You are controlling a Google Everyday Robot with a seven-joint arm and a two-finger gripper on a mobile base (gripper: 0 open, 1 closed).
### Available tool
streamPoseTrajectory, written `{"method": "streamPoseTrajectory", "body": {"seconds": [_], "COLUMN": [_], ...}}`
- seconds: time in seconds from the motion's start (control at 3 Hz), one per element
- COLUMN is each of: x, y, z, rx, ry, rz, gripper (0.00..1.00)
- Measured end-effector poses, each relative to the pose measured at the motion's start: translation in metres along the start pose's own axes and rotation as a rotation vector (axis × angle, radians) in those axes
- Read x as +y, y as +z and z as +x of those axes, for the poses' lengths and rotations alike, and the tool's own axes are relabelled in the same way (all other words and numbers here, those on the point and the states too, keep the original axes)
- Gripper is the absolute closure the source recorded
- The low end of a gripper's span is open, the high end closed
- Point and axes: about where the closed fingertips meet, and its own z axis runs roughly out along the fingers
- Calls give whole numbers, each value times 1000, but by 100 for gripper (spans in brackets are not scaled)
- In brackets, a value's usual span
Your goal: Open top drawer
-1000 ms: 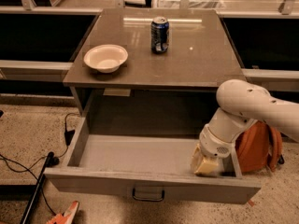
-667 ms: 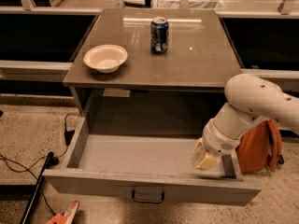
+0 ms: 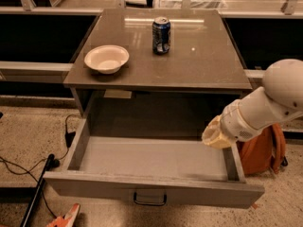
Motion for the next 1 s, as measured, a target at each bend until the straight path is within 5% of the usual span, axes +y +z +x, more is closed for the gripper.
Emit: {"method": "streamPoseTrajectory", "body": {"seconds": [1.0], "x": [-2], "y": [-2], "z": [1], "rx": [-9], "ry": [3], "rz": [14], "gripper": [14]}}
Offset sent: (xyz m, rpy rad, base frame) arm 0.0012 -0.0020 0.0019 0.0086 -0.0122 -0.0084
